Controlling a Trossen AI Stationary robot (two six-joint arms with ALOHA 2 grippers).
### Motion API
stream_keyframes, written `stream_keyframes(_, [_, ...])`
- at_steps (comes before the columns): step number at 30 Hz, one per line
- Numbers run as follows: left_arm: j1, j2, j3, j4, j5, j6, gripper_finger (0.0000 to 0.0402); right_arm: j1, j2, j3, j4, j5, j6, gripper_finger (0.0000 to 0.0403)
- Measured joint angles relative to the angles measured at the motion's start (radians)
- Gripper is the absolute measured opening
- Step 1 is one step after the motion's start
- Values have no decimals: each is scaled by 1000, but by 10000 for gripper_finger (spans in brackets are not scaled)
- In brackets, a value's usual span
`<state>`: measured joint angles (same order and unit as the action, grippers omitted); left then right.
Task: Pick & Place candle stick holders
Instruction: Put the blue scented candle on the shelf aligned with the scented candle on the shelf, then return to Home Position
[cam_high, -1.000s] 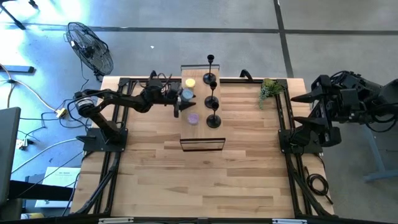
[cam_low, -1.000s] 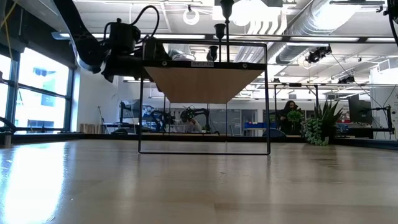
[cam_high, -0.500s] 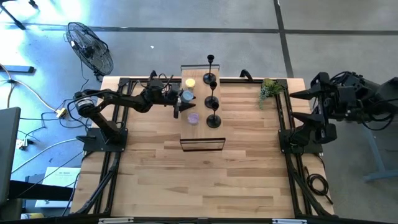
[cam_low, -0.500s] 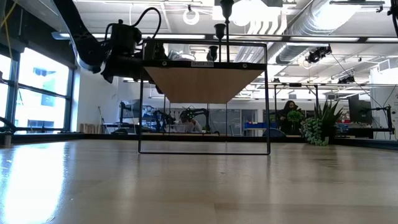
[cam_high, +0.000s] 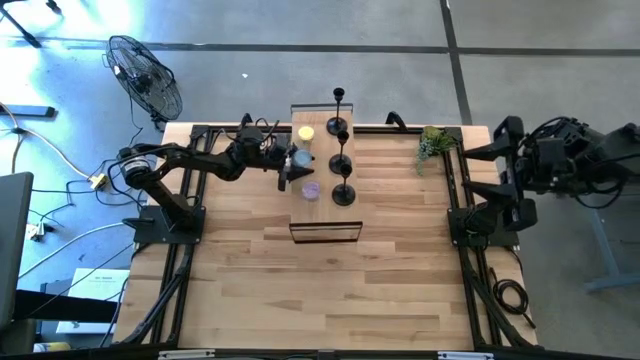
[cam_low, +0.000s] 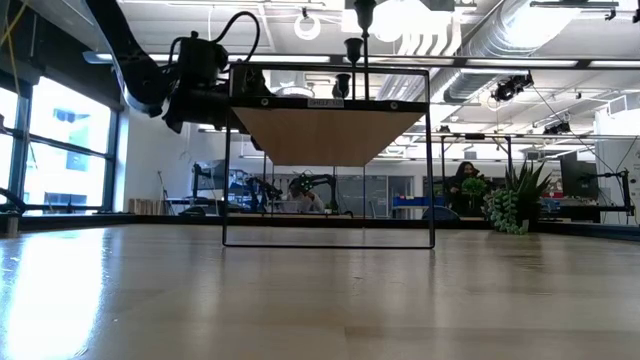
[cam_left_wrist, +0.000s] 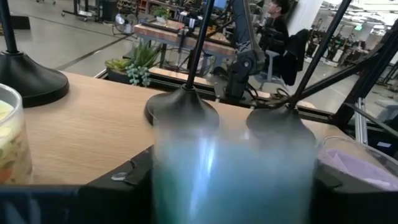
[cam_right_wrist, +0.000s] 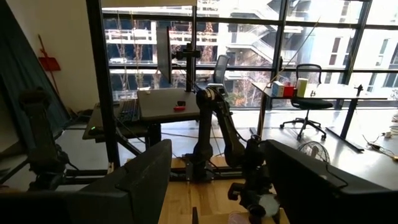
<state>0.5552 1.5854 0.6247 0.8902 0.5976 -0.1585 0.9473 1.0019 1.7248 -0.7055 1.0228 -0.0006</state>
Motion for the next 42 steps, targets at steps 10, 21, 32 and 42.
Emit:
stream_keyframes(10, [0, 1, 0, 5, -2, -3, 220, -38, 0, 0, 0, -47, 0, 252])
stream_keyframes(21, [0, 3, -3, 97, 3, -26, 233, -58, 0, 0, 0, -75, 1, 252])
stream_keyframes(32, [0, 3, -2, 218, -31, -51, 234, -58, 0, 0, -8, -77, 1, 252])
stream_keyframes(42, [1, 2, -2, 623, -106, -216, 234, -58, 0, 0, -17, -125, 1, 252])
